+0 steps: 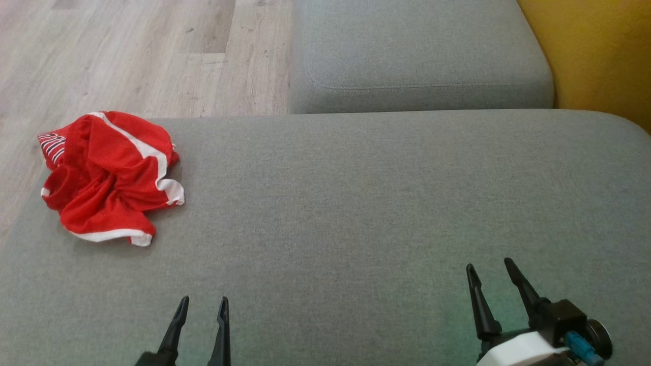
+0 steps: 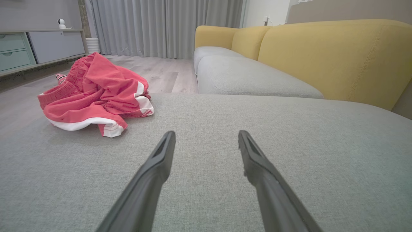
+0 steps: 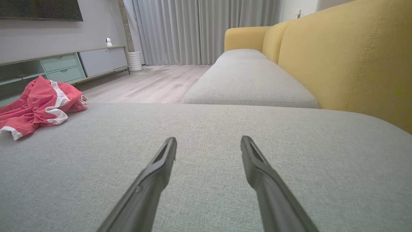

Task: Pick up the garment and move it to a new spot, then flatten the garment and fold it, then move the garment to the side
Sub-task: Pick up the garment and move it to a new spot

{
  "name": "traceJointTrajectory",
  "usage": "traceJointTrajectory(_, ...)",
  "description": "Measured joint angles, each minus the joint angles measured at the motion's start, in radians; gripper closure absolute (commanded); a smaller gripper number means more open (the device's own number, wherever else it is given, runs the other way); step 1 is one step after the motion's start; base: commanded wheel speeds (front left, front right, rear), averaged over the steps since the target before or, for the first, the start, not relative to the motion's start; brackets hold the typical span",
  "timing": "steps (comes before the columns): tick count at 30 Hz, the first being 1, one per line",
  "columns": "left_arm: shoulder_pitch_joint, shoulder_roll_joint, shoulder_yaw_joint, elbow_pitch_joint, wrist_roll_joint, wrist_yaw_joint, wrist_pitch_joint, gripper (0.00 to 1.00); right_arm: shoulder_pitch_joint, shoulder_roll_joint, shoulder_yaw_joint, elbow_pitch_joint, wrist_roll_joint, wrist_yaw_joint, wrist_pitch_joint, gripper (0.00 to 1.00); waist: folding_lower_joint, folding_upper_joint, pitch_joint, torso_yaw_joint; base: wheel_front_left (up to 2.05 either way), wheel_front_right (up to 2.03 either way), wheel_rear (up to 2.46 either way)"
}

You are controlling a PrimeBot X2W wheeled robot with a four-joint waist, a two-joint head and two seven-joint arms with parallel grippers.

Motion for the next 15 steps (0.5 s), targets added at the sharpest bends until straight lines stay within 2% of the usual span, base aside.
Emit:
traceJointTrajectory(9,0.0,0.0,0.001,0.005,0.0,0.004,0.0,0.0,0.0,0.0,-0.01,0.0,0.0,0.0,0.0,0.0,0.0,0.0,0.002,0.005,0.0,0.0,0.0)
traceJointTrajectory(15,-0.001,0.0,0.001,0.007,0.0,0.004,0.0,0.0,0.001,0.0,-0.03,0.0,0.008,0.0,0.0,0.0,0.0,0.0,0.0,0.036,0.0,0.0,0.0)
